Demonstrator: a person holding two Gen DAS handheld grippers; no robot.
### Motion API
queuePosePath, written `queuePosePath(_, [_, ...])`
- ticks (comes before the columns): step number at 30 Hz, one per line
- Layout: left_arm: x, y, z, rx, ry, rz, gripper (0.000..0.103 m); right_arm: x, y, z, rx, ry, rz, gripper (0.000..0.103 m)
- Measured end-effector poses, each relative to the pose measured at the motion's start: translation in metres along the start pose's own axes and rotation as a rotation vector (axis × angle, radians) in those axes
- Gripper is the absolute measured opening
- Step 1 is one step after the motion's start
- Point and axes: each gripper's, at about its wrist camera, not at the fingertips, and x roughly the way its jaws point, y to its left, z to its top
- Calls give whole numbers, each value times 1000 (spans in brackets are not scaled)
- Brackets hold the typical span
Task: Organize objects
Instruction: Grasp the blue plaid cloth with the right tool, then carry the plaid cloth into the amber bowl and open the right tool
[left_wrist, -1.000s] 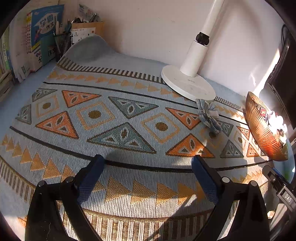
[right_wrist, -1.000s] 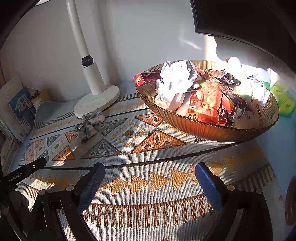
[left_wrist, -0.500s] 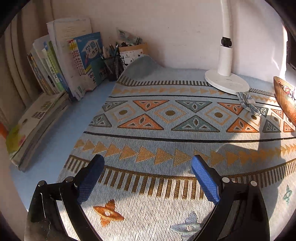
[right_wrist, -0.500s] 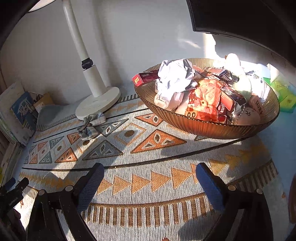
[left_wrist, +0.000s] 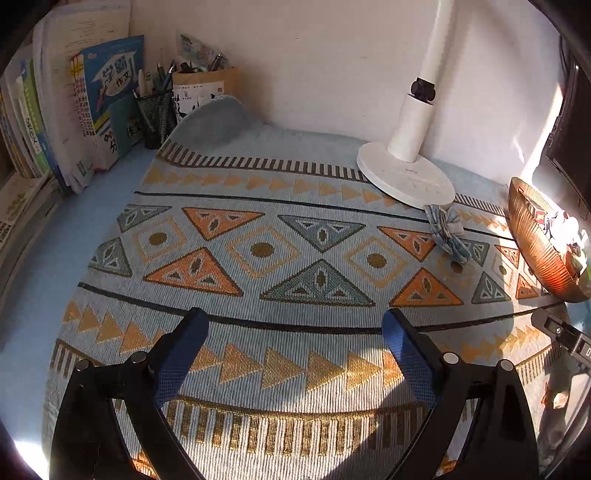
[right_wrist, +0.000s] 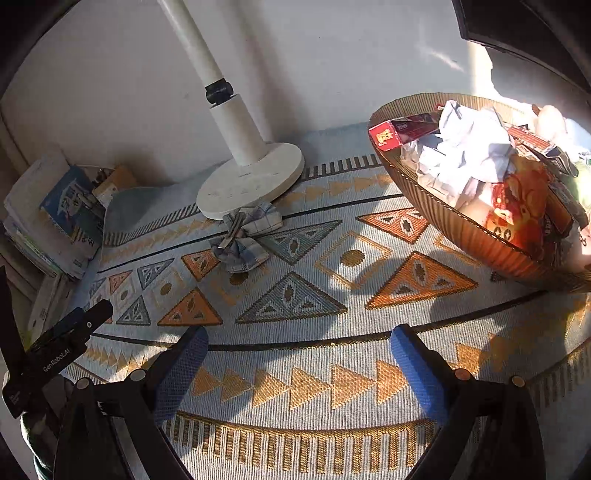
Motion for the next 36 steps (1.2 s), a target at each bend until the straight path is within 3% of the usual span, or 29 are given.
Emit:
queuePosePath(3, [13, -12, 13, 57, -76, 49, 95, 25, 33, 20, -59, 27, -15, 99])
queuePosePath(5, [21, -11, 11, 37, -89, 7, 95, 41, 45, 32, -66, 29, -14, 95])
queuePosePath(7, [30, -11, 9, 41, -47, -15, 95, 60, 52, 44, -55, 56, -25, 84])
queuePosePath(9, [26, -10, 9, 32, -76, -22, 95, 79, 55, 52, -36, 83, -43, 76])
queuePosePath(14, [30, -7, 8, 13, -57, -51, 95, 97, 68, 54, -102, 44, -131, 67])
queuePosePath(17, [31, -7, 7, 6, -49, -53, 95, 95, 73, 50, -138, 17, -186, 51])
queuePosePath(19, [31, -8, 7, 8, -49, -54, 95, 92, 69, 49, -120, 2, -164, 29])
queuePosePath(21, [31, -8, 7, 6, -44, -55, 95, 88, 65, 47, -98, -8, -142, 23])
queuePosePath(24, [32, -4, 8, -11, -43, -72, 95, 78, 62, 46, -85, -33, -96, 23])
queuePosePath(27, [28, 2, 7, -36, -66, -116, 95, 59, 50, 40, -14, -37, 22, 23])
queuePosePath(36, [28, 4, 8, -62, -75, -111, 95, -40, 12, 1, -9, -104, 65, 23])
